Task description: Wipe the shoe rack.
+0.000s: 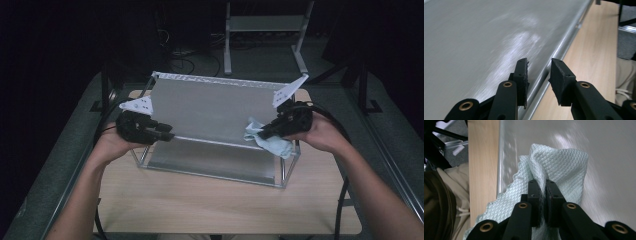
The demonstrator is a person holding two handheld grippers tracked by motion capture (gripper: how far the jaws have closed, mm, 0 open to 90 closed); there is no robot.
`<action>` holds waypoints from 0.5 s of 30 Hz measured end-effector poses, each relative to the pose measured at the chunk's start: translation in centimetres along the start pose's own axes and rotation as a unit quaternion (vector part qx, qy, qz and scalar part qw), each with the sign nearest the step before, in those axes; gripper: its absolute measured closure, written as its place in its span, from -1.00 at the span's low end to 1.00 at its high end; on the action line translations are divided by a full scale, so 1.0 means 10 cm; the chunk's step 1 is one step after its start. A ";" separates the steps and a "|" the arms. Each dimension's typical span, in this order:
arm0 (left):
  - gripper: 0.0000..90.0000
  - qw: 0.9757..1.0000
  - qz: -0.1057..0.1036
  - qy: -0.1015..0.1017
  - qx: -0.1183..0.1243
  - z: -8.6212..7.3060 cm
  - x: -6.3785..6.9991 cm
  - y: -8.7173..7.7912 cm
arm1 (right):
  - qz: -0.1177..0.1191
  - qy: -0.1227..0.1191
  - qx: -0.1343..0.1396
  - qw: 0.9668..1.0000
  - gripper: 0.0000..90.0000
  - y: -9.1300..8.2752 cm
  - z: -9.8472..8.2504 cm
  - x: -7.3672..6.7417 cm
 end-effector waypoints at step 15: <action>0.48 1.000 0.003 0.008 -0.007 0.06 0.01 0.06 | 0.010 0.014 -0.002 1.000 0.85 -0.06 -0.19 0.03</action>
Point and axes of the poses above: each handheld gripper's, and its own axes: y roughly forward along the jaws, z roughly out of its top, x roughly to its right, the point moved 8 cm from there along y, roughly forward along the jaws, and after that the axes turned 13 degrees about -x, right-handed, at the moved point
